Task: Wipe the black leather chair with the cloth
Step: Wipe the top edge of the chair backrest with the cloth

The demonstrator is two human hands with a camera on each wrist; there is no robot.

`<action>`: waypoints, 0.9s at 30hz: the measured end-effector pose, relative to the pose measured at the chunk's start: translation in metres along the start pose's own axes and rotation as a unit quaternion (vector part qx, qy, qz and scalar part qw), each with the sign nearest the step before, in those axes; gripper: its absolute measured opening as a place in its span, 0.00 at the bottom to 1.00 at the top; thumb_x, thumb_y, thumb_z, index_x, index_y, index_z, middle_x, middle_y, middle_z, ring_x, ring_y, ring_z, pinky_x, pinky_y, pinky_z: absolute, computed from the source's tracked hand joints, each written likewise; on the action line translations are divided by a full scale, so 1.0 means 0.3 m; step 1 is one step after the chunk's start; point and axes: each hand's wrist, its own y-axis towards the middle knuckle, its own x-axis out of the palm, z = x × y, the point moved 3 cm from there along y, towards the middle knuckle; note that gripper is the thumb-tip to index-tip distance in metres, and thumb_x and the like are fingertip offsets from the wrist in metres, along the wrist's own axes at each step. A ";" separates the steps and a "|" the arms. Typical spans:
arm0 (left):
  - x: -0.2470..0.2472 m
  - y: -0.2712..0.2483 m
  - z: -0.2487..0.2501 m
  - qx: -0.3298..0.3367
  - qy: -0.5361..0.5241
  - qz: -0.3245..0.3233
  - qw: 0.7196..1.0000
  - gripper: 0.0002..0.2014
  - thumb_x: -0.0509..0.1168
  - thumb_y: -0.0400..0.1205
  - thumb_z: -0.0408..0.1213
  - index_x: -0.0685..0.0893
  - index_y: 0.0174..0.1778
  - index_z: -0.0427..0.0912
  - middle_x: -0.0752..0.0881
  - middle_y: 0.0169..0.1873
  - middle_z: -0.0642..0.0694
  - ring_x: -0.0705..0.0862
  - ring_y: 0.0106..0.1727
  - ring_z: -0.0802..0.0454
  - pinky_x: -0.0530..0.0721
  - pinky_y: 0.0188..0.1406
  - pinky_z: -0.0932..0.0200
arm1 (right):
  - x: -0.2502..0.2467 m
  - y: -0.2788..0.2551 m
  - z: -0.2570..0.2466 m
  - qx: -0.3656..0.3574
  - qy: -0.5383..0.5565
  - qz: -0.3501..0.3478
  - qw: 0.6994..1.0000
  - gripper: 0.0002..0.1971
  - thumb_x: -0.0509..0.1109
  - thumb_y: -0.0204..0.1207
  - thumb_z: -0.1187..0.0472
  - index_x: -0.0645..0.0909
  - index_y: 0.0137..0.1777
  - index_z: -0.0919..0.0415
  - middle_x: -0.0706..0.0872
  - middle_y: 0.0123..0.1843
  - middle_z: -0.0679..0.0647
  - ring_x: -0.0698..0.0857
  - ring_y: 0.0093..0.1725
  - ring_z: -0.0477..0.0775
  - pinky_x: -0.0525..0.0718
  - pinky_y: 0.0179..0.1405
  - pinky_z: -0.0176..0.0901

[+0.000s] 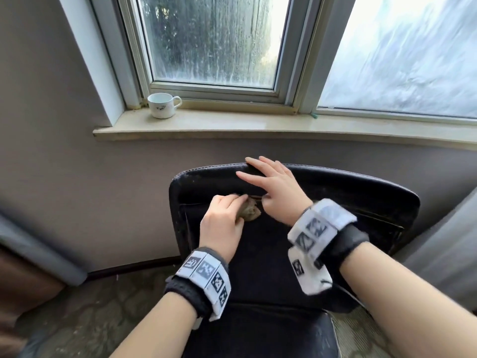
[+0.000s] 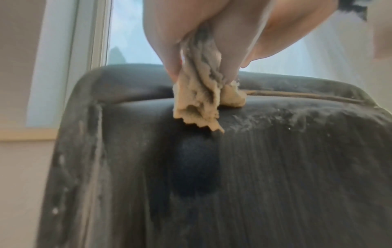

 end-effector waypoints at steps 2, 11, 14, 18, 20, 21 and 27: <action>-0.027 -0.007 -0.018 -0.065 -0.064 -0.034 0.995 0.36 0.70 0.66 0.23 0.74 0.70 0.48 0.86 0.54 0.48 0.81 0.56 0.52 0.77 0.56 0.64 | 0.059 -0.091 -0.025 -0.043 0.022 0.119 0.992 0.28 0.53 0.66 0.68 0.82 0.64 0.61 0.80 0.70 0.60 0.76 0.72 0.64 0.73 0.72 0.56; -0.091 -0.038 -0.016 -0.114 -0.274 -0.199 0.934 0.53 0.64 0.70 0.17 0.40 0.77 0.60 0.74 0.59 0.66 0.76 0.59 0.78 0.72 0.59 0.81 | 0.251 -0.120 -0.126 -0.082 0.034 0.195 0.977 0.14 0.62 0.74 0.65 0.83 0.57 0.66 0.85 0.61 0.63 0.81 0.66 0.62 0.79 0.65 0.61; -0.142 -0.017 -0.011 -0.107 -0.273 -0.151 0.944 0.47 0.63 0.70 0.17 0.51 0.78 0.58 0.75 0.63 0.57 0.77 0.64 0.71 0.74 0.65 0.75 | 0.248 -0.146 -0.104 -0.083 0.063 0.227 0.968 0.07 0.63 0.74 0.68 0.82 0.46 0.68 0.78 0.59 0.62 0.78 0.61 0.60 0.83 0.59 0.56; -0.205 0.124 -0.002 0.030 -0.075 -0.022 0.996 0.37 0.60 0.67 0.16 0.71 0.73 0.43 0.75 0.70 0.47 0.70 0.73 0.58 0.62 0.74 0.71 | 0.220 -0.169 -0.078 -0.083 0.067 0.208 0.972 0.08 0.61 0.79 0.65 0.80 0.50 0.67 0.71 0.61 0.58 0.75 0.61 0.55 0.81 0.59 0.41; -0.152 0.178 0.007 0.077 -0.002 -0.101 0.992 0.38 0.59 0.66 0.16 0.70 0.74 0.41 0.68 0.76 0.44 0.59 0.80 0.50 0.53 0.81 0.51 | 0.207 -0.145 -0.082 -0.077 0.067 0.189 0.977 0.15 0.56 0.84 0.58 0.80 0.56 0.67 0.77 0.61 0.57 0.76 0.63 0.54 0.76 0.67 0.41; -0.123 0.184 0.003 0.079 0.026 -0.145 0.986 0.40 0.59 0.66 0.17 0.66 0.77 0.43 0.63 0.78 0.44 0.54 0.82 0.50 0.47 0.81 0.46 | 0.204 -0.132 -0.079 -0.074 0.050 0.197 0.976 0.15 0.56 0.83 0.61 0.82 0.56 0.69 0.82 0.58 0.60 0.79 0.62 0.57 0.76 0.69 0.44; -0.043 0.116 -0.063 0.087 0.158 -0.148 0.972 0.57 0.79 0.59 0.32 0.53 0.81 0.52 0.54 0.81 0.48 0.49 0.82 0.51 0.43 0.79 0.50 | 0.229 -0.207 0.009 -0.010 -0.055 0.233 0.971 0.21 0.50 0.83 0.70 0.87 0.48 0.69 0.89 0.52 0.62 0.87 0.59 0.61 0.85 0.60 0.55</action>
